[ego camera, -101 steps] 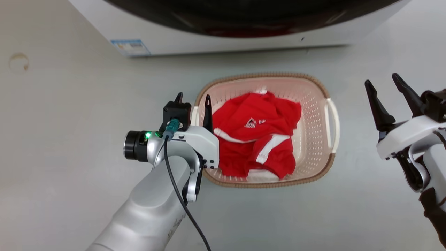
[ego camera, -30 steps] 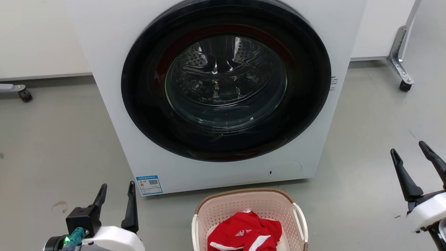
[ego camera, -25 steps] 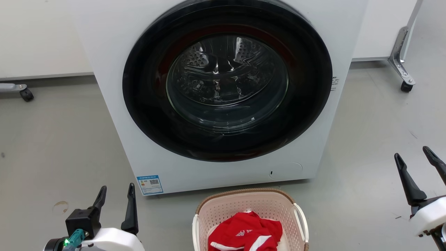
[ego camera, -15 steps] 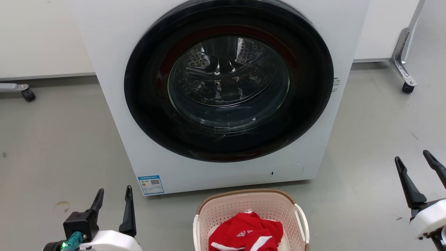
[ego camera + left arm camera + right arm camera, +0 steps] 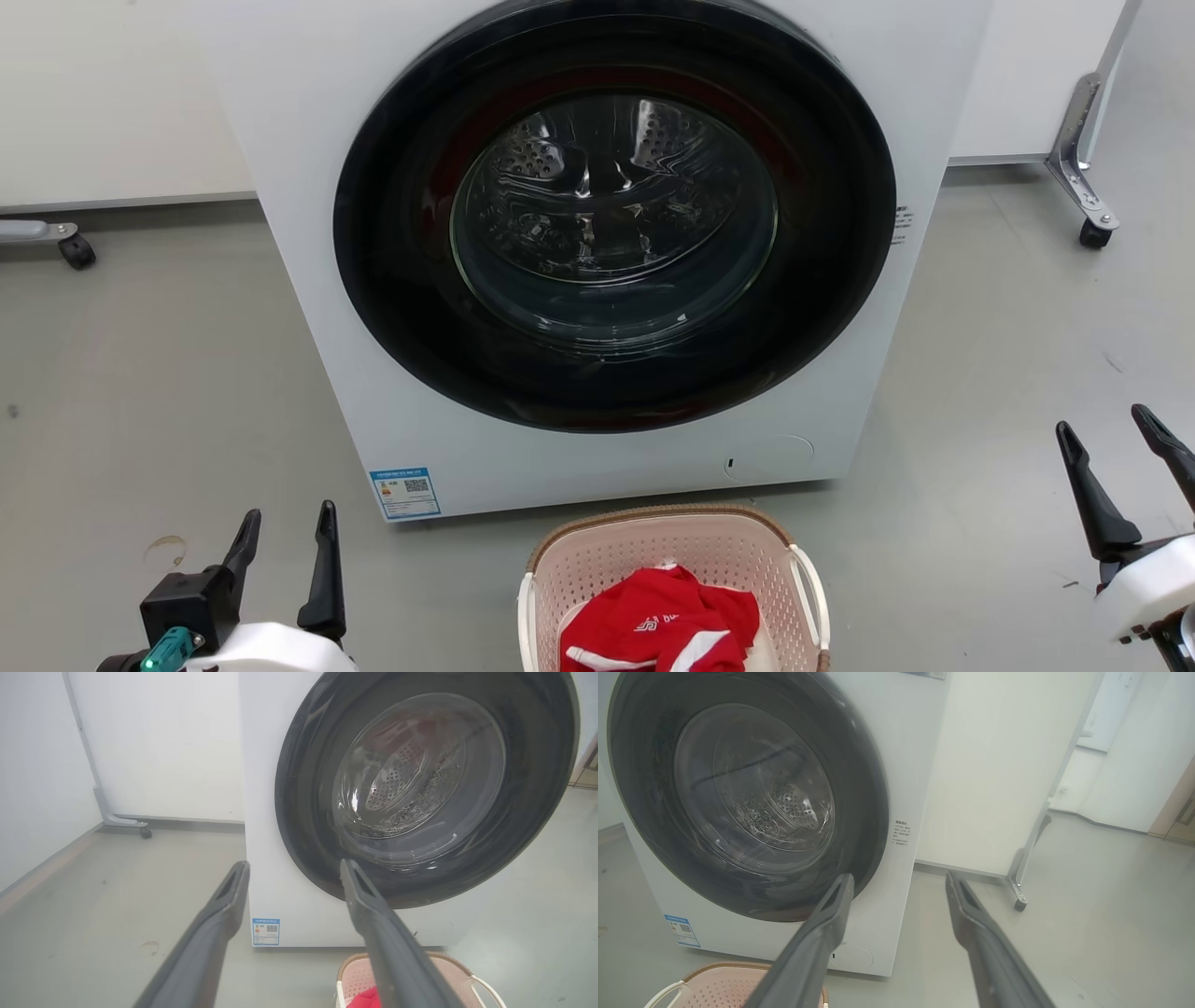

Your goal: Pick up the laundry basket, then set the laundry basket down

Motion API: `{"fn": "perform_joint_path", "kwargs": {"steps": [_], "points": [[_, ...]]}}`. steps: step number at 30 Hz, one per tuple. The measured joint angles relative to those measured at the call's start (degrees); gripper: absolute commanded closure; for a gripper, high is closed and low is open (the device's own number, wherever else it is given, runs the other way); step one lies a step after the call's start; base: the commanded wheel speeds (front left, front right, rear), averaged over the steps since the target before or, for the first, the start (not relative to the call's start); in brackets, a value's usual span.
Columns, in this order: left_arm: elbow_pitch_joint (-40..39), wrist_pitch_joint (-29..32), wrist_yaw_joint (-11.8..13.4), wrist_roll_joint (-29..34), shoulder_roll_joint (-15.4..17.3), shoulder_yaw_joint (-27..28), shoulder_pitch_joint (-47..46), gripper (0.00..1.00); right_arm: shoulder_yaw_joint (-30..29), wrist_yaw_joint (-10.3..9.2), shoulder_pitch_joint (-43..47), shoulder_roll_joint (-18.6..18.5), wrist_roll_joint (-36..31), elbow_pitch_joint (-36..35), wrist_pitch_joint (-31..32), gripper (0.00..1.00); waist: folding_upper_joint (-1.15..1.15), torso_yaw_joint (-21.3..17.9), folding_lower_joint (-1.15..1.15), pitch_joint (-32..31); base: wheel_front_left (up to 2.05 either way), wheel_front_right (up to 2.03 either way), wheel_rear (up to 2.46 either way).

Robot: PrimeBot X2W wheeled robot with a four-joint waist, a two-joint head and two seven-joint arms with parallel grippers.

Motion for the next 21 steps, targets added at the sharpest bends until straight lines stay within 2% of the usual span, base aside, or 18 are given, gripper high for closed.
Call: {"fn": "perform_joint_path", "kwargs": {"steps": [13,21], "points": [[0.00,-0.23,-4.03,-0.77,2.08,-0.69,0.02,0.00,0.42,0.00,0.04,0.01,0.32,0.01,0.00,0.00,0.00,0.08,0.00,0.36,0.00,0.00,0.00],[0.25,-0.23,-4.57,-1.19,2.67,-0.91,0.02,0.00,0.62,0.00,0.04,0.01,0.32,0.01,0.00,0.00,0.00,0.18,0.00,0.27,0.00,0.00,0.00]]}}
